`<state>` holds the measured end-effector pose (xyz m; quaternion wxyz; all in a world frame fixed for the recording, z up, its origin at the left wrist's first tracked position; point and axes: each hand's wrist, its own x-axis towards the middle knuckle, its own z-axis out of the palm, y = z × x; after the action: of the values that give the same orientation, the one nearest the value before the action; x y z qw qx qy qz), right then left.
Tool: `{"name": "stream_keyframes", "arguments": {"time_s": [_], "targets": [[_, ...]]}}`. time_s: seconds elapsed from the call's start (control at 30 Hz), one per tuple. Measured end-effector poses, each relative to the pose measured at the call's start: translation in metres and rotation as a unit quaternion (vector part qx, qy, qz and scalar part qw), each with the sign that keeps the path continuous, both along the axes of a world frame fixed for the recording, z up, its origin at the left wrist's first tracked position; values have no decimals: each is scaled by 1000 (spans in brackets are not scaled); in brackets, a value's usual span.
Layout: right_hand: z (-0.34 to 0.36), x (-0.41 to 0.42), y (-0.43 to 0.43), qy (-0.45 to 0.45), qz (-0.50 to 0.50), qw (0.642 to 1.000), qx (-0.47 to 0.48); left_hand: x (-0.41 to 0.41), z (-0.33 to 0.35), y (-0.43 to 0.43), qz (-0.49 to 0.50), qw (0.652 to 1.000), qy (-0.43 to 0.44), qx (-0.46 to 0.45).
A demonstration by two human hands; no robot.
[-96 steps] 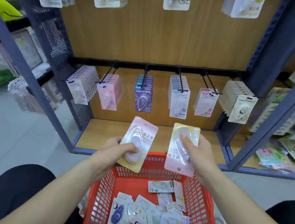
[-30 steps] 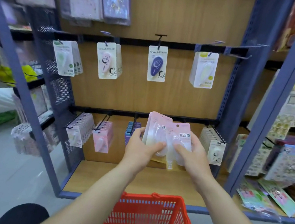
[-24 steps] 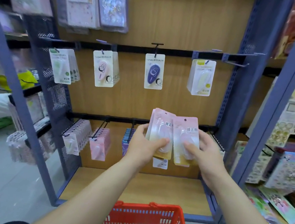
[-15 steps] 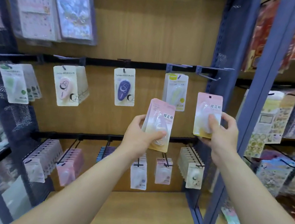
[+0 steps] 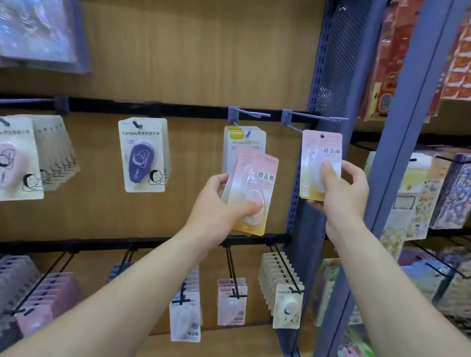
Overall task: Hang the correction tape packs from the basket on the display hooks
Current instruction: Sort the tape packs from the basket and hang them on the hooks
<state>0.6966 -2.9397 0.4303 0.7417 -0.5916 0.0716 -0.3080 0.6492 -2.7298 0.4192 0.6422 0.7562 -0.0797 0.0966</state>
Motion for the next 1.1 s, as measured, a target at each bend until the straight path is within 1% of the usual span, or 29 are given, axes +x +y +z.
{"name": "stream_keyframes", "arguments": {"time_s": [0.17,0.27,0.33,0.4,0.43,0.47,0.5,0.53,0.57,0.63,0.67,0.8,0.97,1.1], "targets": [[-4,11,-1,-2,-6,1000,-16,9,-9,2,2,1000,7,-14],[-5,16,1,31,6,998,-50,9,-10,2,-2,1000,4,-15],[-9,20,1,74,-5,992,-103,9,-9,2,-2,1000,0,-16],[-19,18,1,140,-65,970,-190,9,-9,1,-3,1000,-2,-16],[-24,11,4,153,-94,960,-217,9,-10,1,-5,1000,-1,-17],[-30,3,8,139,-99,959,-224,10,-11,1,-8,1000,2,-20],[-36,-6,13,102,-69,969,-213,10,-12,0,-12,1000,4,-23],[-43,-13,18,66,-7,980,-188,9,-13,-1,-18,1000,6,-24],[-49,-22,25,49,65,982,-173,9,-14,-2,-24,999,8,-25],[-56,-37,35,43,171,969,-174,10,-18,-5,-37,999,15,-34],[-59,-40,38,40,195,965,-174,10,-20,-6,-44,998,20,-40],[-58,-45,40,30,203,968,-145,9,-22,-12,-74,995,31,-63],[-52,-44,35,21,212,976,-52,11,-19,-15,-71,995,23,-72],[-43,-38,27,12,177,984,-3,14,-16,-15,-64,994,33,-77]]}}
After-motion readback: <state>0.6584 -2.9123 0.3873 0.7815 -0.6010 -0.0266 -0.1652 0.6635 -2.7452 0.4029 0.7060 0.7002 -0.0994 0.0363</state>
